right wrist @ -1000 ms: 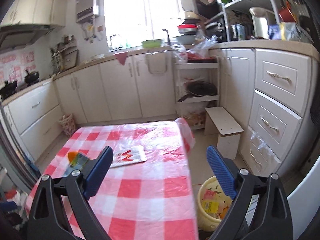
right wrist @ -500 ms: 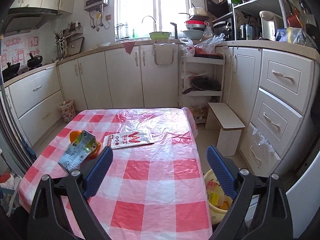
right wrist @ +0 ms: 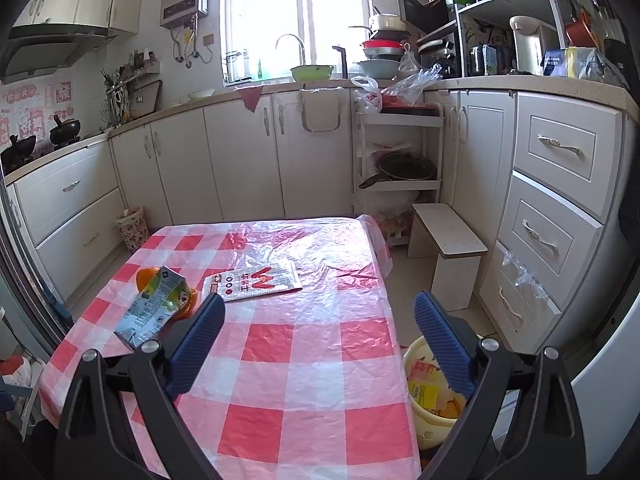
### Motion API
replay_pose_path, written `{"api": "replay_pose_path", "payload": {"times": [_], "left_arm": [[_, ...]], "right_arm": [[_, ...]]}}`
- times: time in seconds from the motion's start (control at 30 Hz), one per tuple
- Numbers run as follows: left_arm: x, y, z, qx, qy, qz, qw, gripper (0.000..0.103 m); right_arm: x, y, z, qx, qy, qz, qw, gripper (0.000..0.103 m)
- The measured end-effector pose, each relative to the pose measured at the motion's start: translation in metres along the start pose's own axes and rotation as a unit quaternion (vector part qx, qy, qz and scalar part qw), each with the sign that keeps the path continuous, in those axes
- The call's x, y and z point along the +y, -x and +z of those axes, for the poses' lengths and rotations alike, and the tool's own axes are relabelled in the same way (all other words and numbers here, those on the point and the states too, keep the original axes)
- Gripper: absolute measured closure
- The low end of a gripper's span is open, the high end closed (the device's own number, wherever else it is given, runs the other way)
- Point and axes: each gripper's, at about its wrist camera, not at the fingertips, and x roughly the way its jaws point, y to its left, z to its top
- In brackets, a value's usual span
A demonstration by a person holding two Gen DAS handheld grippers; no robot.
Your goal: Collect trash
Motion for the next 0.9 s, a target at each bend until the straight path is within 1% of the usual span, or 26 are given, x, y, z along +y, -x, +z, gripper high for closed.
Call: {"api": "replay_pose_path", "payload": {"times": [0.9], "left_arm": [[0.0021, -0.0046, -0.0037, 0.013, 0.007, 0.001, 0.9999, 0.008]], "right_arm": [[-0.0006, 0.0008, -0.0001, 0.003, 0.002, -0.001, 1.000, 0.011]]}}
